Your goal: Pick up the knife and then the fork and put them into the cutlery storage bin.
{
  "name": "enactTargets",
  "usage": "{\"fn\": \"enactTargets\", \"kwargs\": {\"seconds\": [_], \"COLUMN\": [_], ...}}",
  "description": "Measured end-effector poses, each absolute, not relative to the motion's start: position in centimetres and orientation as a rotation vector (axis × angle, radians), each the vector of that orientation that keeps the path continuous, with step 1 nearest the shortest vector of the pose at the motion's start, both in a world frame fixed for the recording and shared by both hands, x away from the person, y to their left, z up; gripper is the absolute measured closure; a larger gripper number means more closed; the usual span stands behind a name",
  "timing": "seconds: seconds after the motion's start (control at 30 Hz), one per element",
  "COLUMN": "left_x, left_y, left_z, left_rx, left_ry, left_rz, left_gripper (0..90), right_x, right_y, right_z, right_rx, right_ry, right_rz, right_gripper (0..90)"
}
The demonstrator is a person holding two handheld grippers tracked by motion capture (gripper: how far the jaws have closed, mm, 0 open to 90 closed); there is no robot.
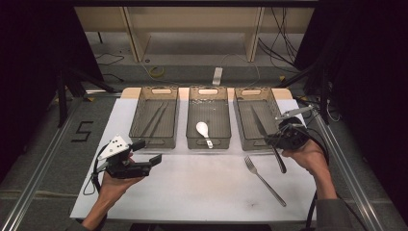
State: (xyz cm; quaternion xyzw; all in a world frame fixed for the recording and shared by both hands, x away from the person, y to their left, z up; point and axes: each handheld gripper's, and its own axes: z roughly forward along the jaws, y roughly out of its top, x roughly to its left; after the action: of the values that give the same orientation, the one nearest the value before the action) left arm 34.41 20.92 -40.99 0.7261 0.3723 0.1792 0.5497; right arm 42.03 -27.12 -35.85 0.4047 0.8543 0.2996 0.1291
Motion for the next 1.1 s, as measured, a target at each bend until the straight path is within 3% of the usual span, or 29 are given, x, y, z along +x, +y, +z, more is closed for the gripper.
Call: {"fn": "enactTargets", "kwargs": {"seconds": [0.63, 1.1], "left_x": [34.4, 34.4], "left_y": [21.1, 21.0], "left_z": [-40.9, -40.9], "left_rx": [1.702, 1.696], "left_ry": [0.881, 0.877], "left_rz": [0.423, 0.42], "left_gripper": [15.4, 15.4], "right_x": [48.0, 52.2], "right_y": [-25.1, -24.4], "right_z": [-31.1, -33.0], "right_rx": [1.209, 1.333], "right_ry": [2.396, 2.327], "right_rz": [0.94, 0.966], "right_gripper": [80.9, 80.9]}}
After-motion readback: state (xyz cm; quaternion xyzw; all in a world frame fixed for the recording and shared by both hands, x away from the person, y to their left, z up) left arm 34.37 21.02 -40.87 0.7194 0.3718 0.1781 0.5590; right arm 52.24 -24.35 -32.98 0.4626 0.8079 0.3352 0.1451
